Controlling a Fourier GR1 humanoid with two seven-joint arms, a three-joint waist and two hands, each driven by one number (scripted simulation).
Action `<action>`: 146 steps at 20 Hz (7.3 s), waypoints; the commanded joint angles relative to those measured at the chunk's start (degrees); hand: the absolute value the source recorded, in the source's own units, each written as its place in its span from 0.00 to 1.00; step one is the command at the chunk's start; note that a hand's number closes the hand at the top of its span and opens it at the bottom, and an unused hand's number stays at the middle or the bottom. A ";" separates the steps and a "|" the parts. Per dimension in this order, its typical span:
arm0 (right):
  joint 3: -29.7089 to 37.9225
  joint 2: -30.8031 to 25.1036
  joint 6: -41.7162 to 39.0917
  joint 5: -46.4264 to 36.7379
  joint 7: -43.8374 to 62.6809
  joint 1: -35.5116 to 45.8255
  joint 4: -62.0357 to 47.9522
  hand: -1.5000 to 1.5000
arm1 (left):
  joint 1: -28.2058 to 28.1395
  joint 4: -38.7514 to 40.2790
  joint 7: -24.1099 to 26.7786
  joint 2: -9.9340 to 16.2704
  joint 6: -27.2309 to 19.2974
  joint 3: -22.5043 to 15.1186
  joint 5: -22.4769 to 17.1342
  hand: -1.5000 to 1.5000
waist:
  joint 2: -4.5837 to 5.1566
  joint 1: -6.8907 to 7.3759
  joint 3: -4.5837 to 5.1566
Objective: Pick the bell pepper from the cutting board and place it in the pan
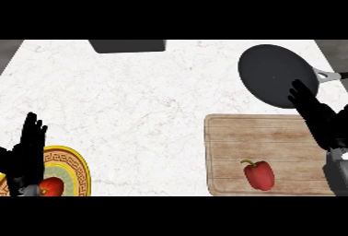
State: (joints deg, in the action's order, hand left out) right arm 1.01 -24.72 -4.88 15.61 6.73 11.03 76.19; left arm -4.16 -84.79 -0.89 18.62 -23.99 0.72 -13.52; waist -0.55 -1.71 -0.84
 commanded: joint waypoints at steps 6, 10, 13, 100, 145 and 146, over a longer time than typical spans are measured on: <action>-4.19 -5.47 1.50 -9.54 4.41 6.03 5.13 0.00 | 10.62 -6.97 -5.07 7.73 13.47 -13.49 7.15 0.50 | 0.47 0.54 0.82; -9.21 -11.95 15.07 -32.29 0.98 -0.23 8.32 1.00 | 10.07 -5.55 -5.96 5.24 14.77 -14.71 5.18 0.50 | 0.28 -1.06 0.88; -8.99 -5.49 23.99 -33.40 -4.65 -11.56 13.79 0.00 | 9.07 -7.04 -6.30 7.29 18.18 -13.38 3.26 0.50 | 0.07 -0.36 0.82; -34.39 -0.44 -4.33 -71.50 31.09 -6.06 58.30 1.00 | 12.23 -6.62 -11.71 -2.54 24.51 -7.17 11.31 0.50 | 0.18 0.73 0.75; 15.67 -0.35 31.35 -52.31 -35.87 37.86 -54.61 1.00 | 14.29 -7.77 -12.93 -7.34 29.00 -5.67 16.76 0.50 | 1.27 3.70 0.72; 17.11 -3.32 29.52 -51.49 -36.78 38.94 -56.56 1.00 | 14.67 -4.99 -9.65 -5.41 31.31 -3.22 14.68 0.50 | 1.62 4.23 0.69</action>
State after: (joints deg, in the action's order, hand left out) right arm 15.53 -25.58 23.60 -36.91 -24.92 46.93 27.31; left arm 9.45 -91.15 -11.66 12.40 5.67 -3.98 2.38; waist 0.70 1.93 -0.11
